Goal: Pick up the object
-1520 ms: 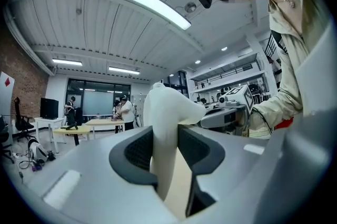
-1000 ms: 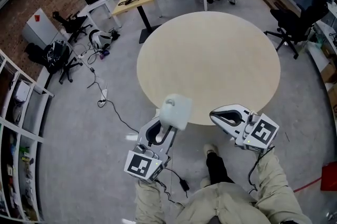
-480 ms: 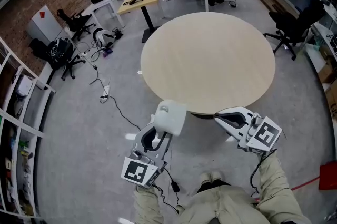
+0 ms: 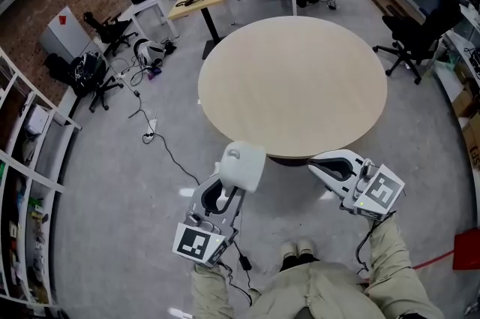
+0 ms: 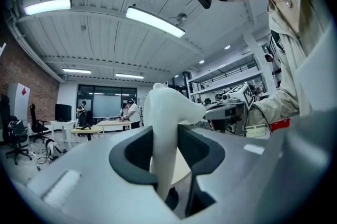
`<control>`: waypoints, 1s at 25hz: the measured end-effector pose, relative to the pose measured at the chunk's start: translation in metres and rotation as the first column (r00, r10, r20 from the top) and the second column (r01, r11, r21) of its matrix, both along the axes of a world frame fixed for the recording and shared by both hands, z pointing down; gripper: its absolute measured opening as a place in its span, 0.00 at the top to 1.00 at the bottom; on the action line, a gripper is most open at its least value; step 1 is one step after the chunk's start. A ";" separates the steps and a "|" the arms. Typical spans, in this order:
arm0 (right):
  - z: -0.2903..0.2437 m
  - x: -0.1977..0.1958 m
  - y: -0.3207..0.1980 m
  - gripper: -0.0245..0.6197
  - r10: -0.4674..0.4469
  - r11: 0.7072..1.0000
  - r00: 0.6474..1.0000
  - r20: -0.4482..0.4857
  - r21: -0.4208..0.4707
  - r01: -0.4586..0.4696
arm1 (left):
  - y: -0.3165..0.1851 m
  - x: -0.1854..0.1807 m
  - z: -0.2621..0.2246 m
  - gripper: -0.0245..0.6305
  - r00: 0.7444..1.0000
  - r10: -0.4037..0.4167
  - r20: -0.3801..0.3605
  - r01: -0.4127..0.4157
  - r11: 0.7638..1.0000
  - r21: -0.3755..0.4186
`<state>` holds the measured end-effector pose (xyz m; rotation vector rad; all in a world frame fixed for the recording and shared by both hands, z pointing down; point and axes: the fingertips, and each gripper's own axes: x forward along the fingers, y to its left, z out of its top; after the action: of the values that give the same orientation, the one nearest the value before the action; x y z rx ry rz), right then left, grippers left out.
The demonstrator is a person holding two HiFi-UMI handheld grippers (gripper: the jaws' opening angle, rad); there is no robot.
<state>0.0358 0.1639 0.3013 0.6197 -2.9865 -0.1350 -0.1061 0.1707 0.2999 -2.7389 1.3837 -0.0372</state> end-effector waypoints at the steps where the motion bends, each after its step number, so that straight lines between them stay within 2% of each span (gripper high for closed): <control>1: -0.001 0.003 0.000 0.96 0.004 1.000 1.000 0.006 0.003 -0.004 | 0.002 0.002 0.002 0.76 1.000 0.003 0.006 -0.003 1.000 -0.010; 3: -0.001 0.008 0.003 0.96 0.009 1.000 1.000 0.007 0.011 -0.009 | 0.007 0.008 0.008 0.76 1.000 0.012 0.020 -0.011 0.999 -0.032; 7: -0.001 0.017 0.010 0.96 0.008 1.000 1.000 0.026 0.014 -0.008 | 0.011 0.020 0.009 0.76 1.000 0.020 0.022 -0.019 0.999 -0.026; 12: -0.001 0.025 0.010 0.96 0.023 1.000 1.000 0.006 0.007 -0.023 | 0.013 0.028 0.007 0.76 0.999 0.034 0.028 -0.033 0.999 -0.033; 25: -0.007 0.039 0.006 0.96 0.034 0.999 0.999 0.018 0.028 -0.035 | 0.006 0.047 0.001 0.76 0.997 0.058 0.043 -0.057 0.998 -0.008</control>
<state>0.0744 0.1695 0.2941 0.6786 -2.9940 -0.1712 -0.0595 0.1766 0.3009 -2.7647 1.2959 -0.0969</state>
